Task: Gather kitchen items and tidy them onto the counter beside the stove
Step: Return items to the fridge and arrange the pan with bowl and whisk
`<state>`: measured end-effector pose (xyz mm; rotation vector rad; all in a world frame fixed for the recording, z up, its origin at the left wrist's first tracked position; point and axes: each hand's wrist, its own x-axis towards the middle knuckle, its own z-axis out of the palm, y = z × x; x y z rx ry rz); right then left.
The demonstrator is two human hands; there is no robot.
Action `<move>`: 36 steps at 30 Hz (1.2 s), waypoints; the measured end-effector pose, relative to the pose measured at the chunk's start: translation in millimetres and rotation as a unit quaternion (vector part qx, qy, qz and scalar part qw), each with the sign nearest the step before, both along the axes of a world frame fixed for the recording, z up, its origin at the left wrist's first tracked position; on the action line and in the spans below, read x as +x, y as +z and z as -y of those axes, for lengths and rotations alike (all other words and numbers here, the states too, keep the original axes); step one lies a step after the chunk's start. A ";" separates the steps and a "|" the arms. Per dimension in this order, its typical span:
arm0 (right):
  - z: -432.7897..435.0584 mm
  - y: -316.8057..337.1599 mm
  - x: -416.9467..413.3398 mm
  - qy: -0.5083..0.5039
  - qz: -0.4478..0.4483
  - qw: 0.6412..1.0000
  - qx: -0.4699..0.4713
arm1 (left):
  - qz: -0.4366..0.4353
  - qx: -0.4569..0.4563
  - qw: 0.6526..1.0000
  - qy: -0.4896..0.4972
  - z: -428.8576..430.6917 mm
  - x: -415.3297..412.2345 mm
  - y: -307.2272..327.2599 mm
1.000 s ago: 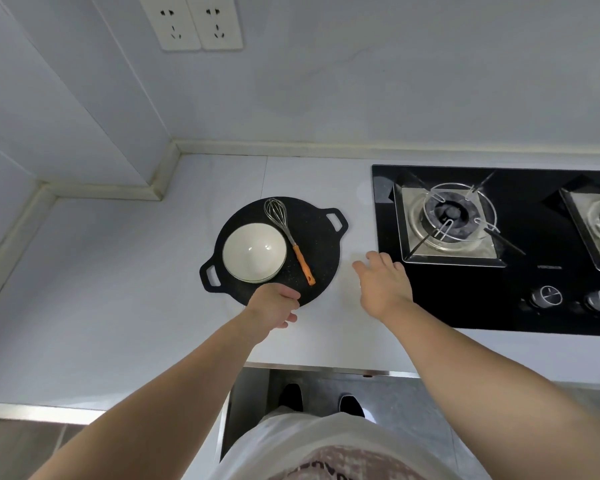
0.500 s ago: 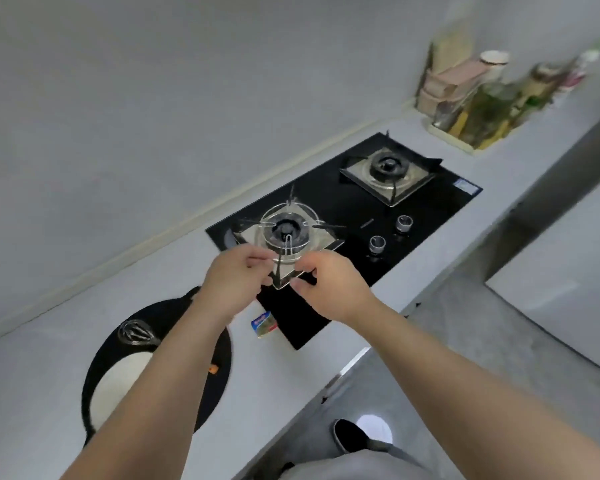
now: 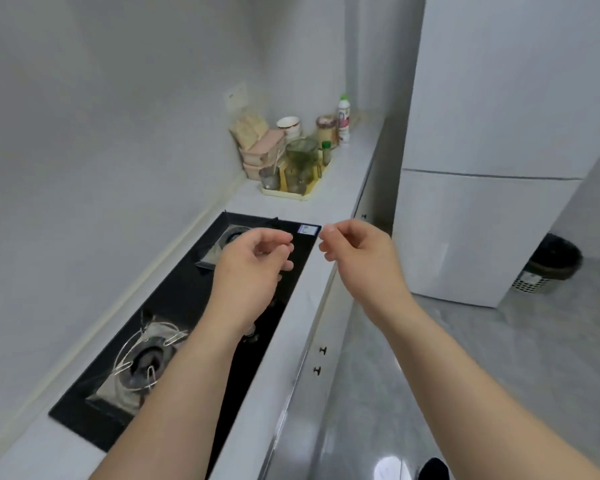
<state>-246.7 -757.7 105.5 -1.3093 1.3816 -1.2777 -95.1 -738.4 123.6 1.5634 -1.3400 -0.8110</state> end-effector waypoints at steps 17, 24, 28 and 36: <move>208.6 16.1 -245.5 -0.090 0.062 0.994 0.003 | -0.094 0.021 0.995 -0.027 220.7 -228.3 12.1; 271.0 8.8 -284.5 -0.121 0.059 0.991 0.026 | -0.114 0.015 0.992 -0.053 306.2 -268.2 8.2; 314.1 4.0 -296.2 -0.140 0.026 0.989 0.026 | -0.136 0.010 0.988 -0.078 370.9 -284.7 3.7; 441.8 3.5 -311.2 -0.200 -0.048 0.978 0.031 | -0.125 0.026 0.972 -0.199 537.2 -319.8 -1.7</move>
